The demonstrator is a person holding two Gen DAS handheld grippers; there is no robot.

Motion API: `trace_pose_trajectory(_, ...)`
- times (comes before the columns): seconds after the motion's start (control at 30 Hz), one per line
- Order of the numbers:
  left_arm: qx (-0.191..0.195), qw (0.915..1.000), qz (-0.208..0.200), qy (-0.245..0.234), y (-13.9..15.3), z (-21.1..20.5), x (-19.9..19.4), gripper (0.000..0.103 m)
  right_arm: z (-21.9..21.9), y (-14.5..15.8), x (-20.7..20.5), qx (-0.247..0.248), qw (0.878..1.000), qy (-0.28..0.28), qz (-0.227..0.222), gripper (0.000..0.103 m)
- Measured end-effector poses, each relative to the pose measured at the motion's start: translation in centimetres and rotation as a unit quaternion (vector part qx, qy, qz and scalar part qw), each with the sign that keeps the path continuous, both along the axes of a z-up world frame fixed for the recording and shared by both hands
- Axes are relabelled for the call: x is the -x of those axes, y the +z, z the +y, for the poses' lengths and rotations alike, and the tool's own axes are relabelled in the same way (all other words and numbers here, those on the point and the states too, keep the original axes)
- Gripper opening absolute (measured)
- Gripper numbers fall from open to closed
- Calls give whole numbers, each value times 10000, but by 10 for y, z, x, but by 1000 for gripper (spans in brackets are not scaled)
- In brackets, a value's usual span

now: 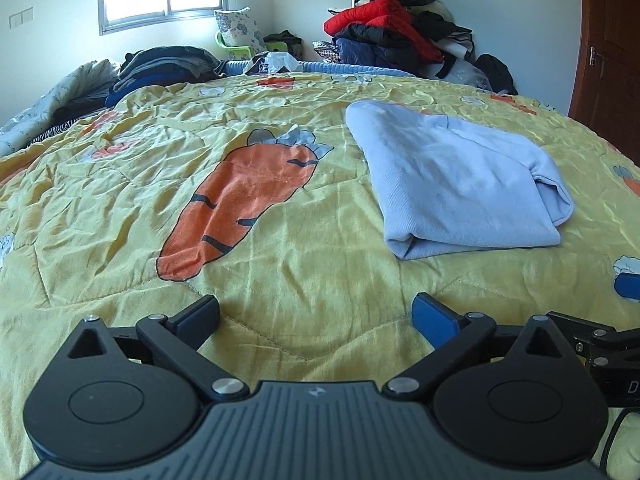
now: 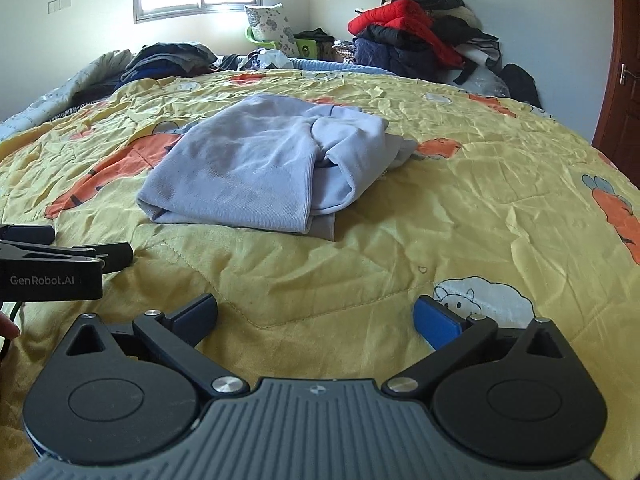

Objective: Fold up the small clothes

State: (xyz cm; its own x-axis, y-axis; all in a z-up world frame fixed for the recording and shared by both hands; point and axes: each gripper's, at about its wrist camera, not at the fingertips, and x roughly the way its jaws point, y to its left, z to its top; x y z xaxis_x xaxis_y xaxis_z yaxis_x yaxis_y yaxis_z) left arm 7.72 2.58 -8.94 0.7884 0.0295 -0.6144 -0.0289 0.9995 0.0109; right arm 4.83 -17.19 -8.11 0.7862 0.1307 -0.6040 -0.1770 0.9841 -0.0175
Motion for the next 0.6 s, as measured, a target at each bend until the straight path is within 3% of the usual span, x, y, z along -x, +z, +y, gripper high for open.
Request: trace_pose_trajectory(0.6,-9,9999,-54,98,-1,-2,5,103,5,-2,2,-3,9998,-186,-58,103)
